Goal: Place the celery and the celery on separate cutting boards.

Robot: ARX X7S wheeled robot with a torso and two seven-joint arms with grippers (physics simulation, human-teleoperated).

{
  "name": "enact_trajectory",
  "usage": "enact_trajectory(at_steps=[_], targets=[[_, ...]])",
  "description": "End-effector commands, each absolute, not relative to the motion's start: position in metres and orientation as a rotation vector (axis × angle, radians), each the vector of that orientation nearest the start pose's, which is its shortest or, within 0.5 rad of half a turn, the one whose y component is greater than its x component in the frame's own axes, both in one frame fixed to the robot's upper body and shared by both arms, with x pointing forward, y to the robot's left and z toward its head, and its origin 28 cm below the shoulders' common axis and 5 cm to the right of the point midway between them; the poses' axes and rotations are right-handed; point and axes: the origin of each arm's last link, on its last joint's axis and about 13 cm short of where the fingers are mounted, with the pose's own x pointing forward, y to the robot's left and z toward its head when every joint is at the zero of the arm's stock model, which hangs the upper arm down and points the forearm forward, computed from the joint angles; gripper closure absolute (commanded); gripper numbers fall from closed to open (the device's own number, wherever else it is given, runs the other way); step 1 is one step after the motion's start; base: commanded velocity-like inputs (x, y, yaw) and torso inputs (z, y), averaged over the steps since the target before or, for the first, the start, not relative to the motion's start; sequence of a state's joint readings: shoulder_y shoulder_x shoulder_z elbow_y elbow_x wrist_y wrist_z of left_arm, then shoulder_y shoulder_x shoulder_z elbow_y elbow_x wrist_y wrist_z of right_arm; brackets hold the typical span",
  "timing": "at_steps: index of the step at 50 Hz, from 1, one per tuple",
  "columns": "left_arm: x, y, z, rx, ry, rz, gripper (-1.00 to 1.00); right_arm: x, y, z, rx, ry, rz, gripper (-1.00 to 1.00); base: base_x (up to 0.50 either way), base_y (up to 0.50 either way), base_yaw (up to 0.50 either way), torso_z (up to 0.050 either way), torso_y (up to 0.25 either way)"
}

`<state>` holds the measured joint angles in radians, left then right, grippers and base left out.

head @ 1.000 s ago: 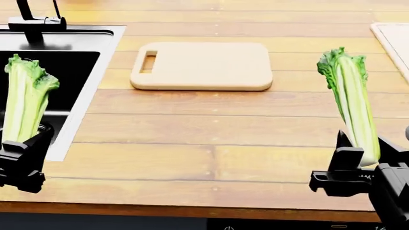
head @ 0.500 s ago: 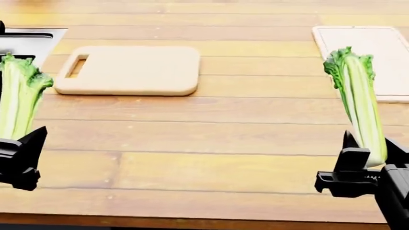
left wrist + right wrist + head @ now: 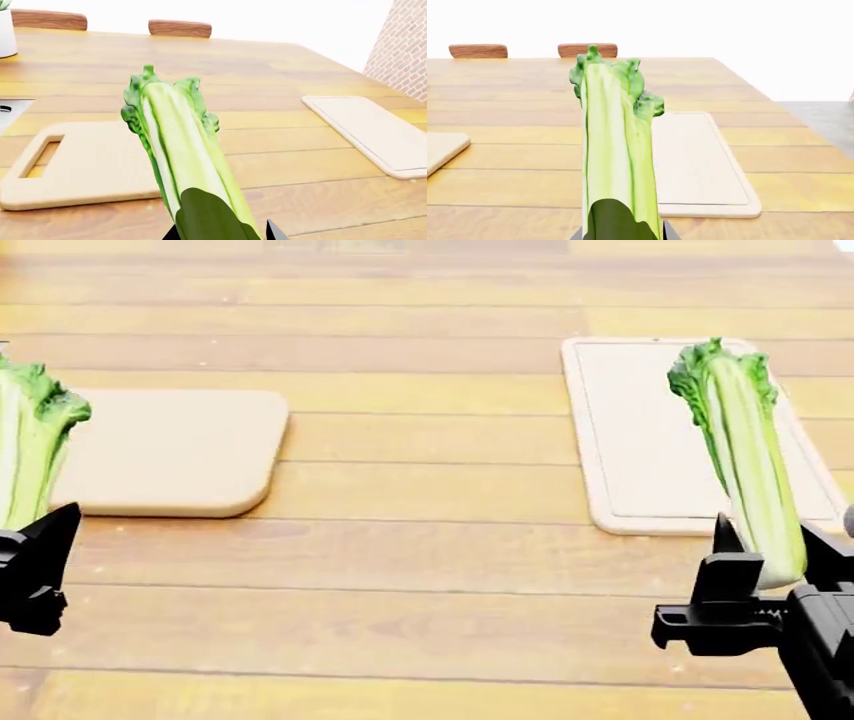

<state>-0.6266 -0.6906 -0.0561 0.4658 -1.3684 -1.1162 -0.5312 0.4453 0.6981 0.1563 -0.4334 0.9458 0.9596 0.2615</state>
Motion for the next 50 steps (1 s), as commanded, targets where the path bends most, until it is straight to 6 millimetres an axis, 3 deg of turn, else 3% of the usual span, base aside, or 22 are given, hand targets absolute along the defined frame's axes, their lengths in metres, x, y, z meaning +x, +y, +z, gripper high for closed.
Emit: enact_trajectory(at_steps=[1,9,33,37,42,50], targets=[[0.23,0.282,0.225,-0.091,0.182,-0.197,1.0,0.237,-0.211,0.199,0.0,0.089,0.035,1.0,0.43,-0.33,0.0,0.0,0.0],[0.228,0.285,0.226,-0.09,0.179,-0.19,1.0,0.237,-0.21,0.198,-0.014,0.096,0.039,1.0,0.44,-0.28,0.0,0.001,0.001],[0.231,0.285,0.218,-0.083,0.21,-0.18,1.0,0.238,-0.21,0.193,-0.018,0.118,0.035,1.0,0.43,0.01,0.0,0.0,0.002],[0.244,0.291,0.226,-0.08,0.225,-0.146,1.0,0.238,-0.209,0.193,-0.007,0.12,0.035,1.0,0.0,0.0,0.0,0.0,0.0],[0.264,0.306,0.216,-0.055,0.288,-0.069,1.0,0.238,-0.209,0.191,-0.014,0.122,0.038,1.0,0.0,0.0,0.0,0.0,0.002],[0.278,0.325,0.201,-0.061,0.347,-0.005,1.0,0.24,-0.208,0.187,-0.011,0.13,0.041,1.0,0.0,0.0,0.0,0.001,0.0]])
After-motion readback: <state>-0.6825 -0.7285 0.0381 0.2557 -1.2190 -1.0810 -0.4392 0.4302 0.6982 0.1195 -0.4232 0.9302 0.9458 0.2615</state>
